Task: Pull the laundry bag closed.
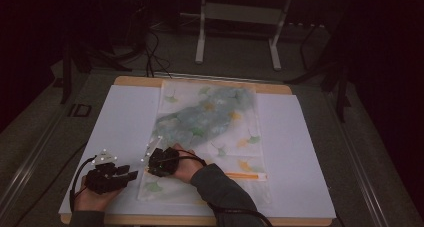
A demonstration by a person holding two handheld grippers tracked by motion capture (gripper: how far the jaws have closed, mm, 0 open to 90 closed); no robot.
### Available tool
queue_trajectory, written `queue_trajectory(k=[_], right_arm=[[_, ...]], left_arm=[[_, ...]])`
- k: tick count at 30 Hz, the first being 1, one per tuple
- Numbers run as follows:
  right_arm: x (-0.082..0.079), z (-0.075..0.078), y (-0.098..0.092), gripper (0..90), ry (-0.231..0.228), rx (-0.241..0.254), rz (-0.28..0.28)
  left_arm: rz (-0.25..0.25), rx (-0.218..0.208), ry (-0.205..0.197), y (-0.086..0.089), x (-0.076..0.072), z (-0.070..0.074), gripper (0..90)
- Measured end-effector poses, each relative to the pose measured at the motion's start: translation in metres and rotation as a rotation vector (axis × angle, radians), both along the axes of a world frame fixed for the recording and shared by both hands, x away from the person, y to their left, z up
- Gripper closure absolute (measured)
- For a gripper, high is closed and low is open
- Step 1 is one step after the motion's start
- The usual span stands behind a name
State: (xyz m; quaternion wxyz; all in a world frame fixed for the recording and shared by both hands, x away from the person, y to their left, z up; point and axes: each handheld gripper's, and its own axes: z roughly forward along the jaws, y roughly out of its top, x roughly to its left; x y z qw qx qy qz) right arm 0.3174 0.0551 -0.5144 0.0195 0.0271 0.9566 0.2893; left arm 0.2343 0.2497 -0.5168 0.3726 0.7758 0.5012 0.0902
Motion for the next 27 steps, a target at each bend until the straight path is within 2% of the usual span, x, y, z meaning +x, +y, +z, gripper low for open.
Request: queue_trajectory(k=[7, 8, 10, 15, 16, 21, 24, 27], right_arm=[[-0.002, 0.002, -0.003, 83.7, -0.009, 0.008, -0.007], [-0.002, 0.002, -0.003, 83.7, -0.009, 0.008, -0.007], [-0.003, 0.002, -0.005, 83.7, -0.014, 0.012, -0.012], [-0.003, 0.005, -0.007, 83.7, -0.019, 0.016, -0.011], [-0.004, 0.007, -0.008, 83.8, -0.022, 0.016, -0.014], [-0.004, 0.010, -0.010, 83.7, -0.035, 0.013, -0.009], [-0.004, 0.012, -0.010, 83.8, -0.037, 0.009, -0.010], [-0.005, 0.013, -0.009, 83.8, -0.039, 0.004, -0.009]], left_arm=[[-0.034, -0.022, 0.016, -0.008, 0.001, 0.001, 55.5], [-0.048, -0.025, 0.028, -0.013, 0.003, -0.001, 55.5], [-0.071, -0.011, 0.048, -0.019, 0.005, -0.004, 55.4], [-0.093, 0.007, 0.071, -0.028, 0.010, -0.008, 56.7], [-0.104, 0.011, 0.087, -0.031, 0.013, -0.010, 57.2], [-0.106, 0.005, 0.118, -0.033, 0.017, -0.014, 60.5], [-0.104, -0.022, 0.116, -0.032, 0.020, -0.016, 62.9], [-0.108, -0.026, 0.116, -0.032, 0.021, -0.016, 64.4]])
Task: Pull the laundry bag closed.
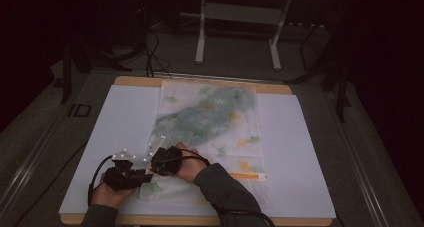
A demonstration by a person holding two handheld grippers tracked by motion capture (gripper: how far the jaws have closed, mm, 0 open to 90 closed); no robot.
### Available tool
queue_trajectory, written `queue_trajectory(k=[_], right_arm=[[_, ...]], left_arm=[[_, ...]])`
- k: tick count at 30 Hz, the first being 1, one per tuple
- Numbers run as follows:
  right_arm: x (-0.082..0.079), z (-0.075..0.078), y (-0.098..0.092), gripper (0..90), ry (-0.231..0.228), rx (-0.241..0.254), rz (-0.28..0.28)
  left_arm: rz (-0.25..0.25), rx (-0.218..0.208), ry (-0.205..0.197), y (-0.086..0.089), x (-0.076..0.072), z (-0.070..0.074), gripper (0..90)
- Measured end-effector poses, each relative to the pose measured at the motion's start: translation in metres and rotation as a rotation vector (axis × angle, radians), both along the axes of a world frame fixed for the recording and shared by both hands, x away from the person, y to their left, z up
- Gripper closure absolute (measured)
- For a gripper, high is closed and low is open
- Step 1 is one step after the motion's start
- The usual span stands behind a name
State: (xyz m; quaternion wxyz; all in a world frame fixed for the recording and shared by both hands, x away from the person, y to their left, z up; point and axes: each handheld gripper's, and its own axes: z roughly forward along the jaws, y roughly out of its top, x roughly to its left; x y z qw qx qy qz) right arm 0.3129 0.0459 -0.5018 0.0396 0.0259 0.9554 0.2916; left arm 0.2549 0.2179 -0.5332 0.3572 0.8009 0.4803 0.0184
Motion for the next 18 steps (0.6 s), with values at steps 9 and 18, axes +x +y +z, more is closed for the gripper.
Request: queue_trajectory(k=[9, 18], right_arm=[[-0.0014, 0.0024, 0.0015, 84.0, -0.014, -0.003, 0.010], [0.0010, -0.0025, -0.0022, 84.1, 0.000, -0.007, 0.009]], left_arm=[[-0.029, 0.011, 0.005, -0.0045, 0.0004, 0.0002, 72.9], [-0.046, 0.018, -0.005, -0.0076, -0.0009, 0.0007, 88.1]])
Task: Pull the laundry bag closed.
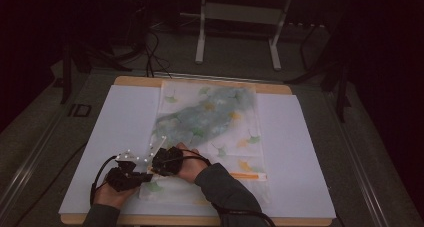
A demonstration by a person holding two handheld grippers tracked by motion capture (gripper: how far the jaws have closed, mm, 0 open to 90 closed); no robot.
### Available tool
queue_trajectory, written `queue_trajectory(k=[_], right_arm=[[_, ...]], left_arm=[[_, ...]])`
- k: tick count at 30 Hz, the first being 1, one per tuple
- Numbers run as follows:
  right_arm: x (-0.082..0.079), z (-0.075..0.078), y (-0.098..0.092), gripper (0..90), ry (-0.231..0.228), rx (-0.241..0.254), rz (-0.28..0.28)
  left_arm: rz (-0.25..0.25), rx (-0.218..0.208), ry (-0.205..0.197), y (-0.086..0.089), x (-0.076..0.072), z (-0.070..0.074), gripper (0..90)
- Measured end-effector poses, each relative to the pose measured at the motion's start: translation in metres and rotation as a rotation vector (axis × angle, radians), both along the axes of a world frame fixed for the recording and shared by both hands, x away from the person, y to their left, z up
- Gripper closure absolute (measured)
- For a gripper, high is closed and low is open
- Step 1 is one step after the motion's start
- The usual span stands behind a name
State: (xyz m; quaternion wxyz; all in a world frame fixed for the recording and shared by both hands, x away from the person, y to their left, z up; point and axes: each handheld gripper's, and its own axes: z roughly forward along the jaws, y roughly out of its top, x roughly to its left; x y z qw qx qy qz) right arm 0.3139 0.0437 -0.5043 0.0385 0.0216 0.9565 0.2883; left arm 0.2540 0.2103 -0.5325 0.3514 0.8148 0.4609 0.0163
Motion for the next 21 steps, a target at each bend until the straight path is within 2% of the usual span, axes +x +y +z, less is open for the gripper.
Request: queue_trajectory(k=[11, 18, 21], right_arm=[[0.0029, -0.0045, -0.0029, 84.5, 0.032, 0.013, -0.010], [0.0022, -0.0057, -0.0033, 84.6, 0.028, 0.012, -0.007], [-0.0003, -0.0084, -0.0034, 84.9, 0.017, -0.006, -0.010]], left_arm=[[-0.001, 0.000, -0.013, 0.0001, -0.0008, 0.0008, 88.5], [0.002, -0.005, -0.020, 0.0006, -0.0013, 0.0017, 88.5], [0.001, -0.010, -0.029, 0.0010, -0.0016, 0.0026, 88.5]])
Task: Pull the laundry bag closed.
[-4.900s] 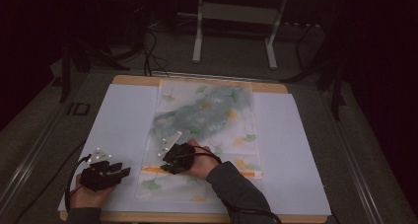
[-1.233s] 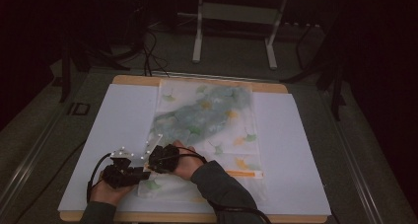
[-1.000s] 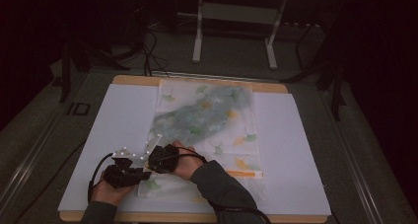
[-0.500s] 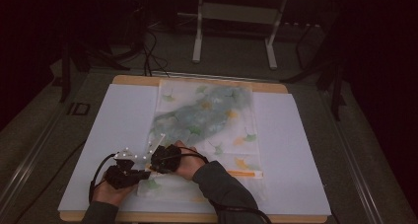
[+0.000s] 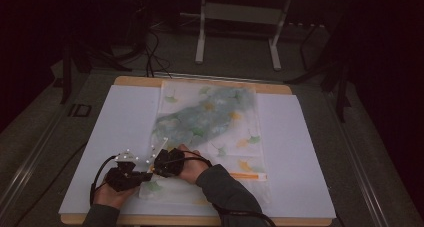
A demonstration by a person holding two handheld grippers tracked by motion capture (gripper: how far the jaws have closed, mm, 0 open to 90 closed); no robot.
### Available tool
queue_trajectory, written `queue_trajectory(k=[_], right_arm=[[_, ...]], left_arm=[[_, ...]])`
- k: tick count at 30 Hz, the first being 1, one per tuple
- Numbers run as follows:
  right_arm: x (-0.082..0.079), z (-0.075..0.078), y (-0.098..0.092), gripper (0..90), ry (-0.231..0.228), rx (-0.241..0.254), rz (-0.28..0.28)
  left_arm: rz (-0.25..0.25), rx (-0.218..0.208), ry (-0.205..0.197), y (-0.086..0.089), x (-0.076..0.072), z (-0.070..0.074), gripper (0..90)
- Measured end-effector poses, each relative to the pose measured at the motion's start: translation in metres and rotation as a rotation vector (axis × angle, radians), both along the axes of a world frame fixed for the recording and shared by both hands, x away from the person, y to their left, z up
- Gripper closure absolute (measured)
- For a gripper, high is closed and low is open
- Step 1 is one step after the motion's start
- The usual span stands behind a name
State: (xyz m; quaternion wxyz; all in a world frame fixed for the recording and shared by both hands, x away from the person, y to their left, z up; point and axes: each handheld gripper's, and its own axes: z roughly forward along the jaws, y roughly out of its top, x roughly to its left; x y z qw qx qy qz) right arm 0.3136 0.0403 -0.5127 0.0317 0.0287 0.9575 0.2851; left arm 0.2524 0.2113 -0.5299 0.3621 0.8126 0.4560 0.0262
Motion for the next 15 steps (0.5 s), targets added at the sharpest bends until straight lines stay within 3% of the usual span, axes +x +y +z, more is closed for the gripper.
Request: queue_trajectory(k=[15], right_arm=[[-0.0010, -0.0027, -0.0023, 86.3, -0.002, 0.000, -0.014]], left_arm=[[0.006, -0.008, -0.012, 0.0012, -0.0008, 0.0018, 88.5]])
